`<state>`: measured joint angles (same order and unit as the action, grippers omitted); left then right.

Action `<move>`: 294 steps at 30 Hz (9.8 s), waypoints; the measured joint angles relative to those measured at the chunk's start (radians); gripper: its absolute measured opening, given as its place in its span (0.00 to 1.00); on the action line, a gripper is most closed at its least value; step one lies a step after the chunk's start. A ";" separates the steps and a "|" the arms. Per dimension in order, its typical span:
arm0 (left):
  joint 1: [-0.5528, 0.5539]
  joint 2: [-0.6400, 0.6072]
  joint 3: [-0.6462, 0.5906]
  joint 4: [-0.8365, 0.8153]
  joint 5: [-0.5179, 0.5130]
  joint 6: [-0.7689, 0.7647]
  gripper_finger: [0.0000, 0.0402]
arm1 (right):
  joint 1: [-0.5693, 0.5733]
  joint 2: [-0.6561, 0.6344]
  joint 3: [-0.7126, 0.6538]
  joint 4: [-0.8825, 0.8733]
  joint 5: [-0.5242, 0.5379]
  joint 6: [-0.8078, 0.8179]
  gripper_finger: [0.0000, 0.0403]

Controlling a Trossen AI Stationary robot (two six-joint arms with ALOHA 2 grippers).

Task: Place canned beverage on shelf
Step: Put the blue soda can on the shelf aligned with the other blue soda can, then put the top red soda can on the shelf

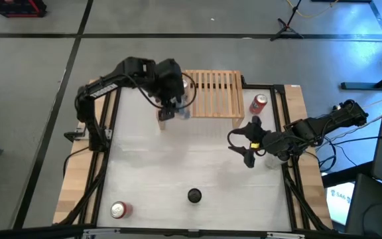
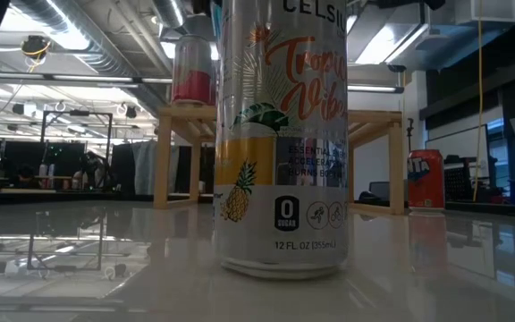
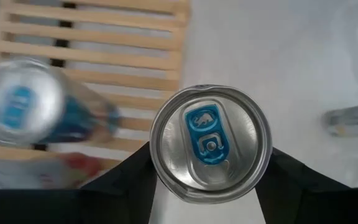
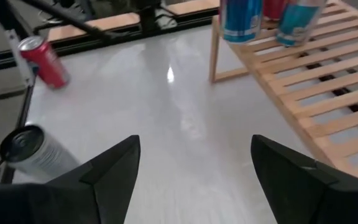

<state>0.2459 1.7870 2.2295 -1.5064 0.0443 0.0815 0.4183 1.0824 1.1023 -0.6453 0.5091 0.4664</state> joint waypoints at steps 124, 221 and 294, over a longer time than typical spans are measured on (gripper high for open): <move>-0.684 -0.491 -0.760 0.549 -0.499 -0.936 0.70 | -0.383 -0.126 0.100 -0.411 -0.079 -0.151 0.73; -0.436 -0.828 -1.081 0.685 -0.322 -0.483 0.70 | -1.376 0.458 0.088 -0.524 -0.449 -0.283 0.89; -0.349 -0.818 -1.080 0.687 -0.338 -0.412 0.70 | -0.814 0.676 1.053 -0.725 -0.624 -0.424 0.68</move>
<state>-0.1028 0.9691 1.1496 -0.8191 -0.2939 -0.3302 -0.3961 1.7589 2.1548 -1.3698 -0.1149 0.0423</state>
